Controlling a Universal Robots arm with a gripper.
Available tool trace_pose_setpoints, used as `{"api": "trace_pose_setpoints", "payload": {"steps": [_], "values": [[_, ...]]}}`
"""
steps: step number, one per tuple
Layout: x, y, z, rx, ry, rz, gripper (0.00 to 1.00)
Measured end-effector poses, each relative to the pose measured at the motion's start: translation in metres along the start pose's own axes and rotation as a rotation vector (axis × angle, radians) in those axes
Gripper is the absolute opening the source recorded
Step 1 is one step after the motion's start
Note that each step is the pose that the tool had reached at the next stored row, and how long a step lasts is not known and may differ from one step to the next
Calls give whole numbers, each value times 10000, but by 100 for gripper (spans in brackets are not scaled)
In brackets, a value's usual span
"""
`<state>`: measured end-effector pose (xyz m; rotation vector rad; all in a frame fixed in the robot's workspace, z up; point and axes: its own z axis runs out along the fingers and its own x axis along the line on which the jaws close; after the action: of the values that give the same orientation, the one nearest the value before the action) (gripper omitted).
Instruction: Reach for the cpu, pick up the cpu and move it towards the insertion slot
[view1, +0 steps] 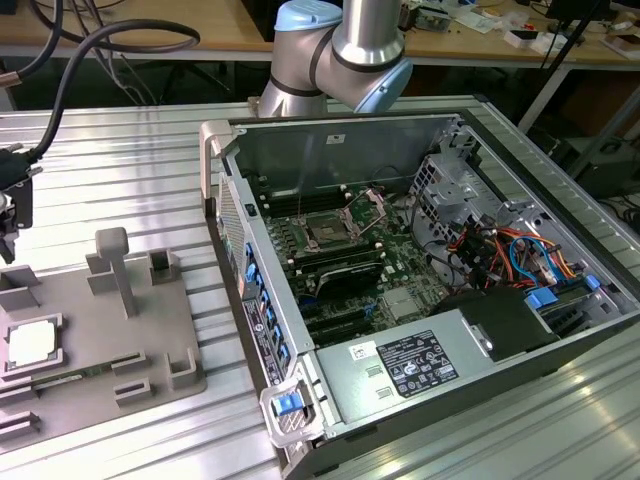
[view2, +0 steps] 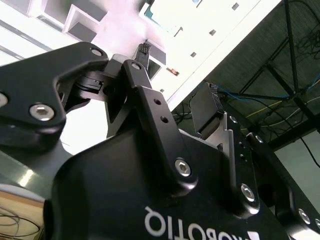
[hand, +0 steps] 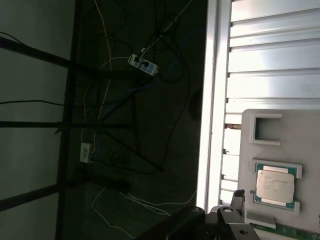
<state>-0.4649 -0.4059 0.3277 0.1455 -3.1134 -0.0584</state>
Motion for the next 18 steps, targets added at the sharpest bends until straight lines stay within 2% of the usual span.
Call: {"api": "trace_pose_setpoints", "payload": {"steps": [10,18], "values": [[-1,-2,62,0,-1,1,60],[-3,-6,134,0,-1,1,60]]}}
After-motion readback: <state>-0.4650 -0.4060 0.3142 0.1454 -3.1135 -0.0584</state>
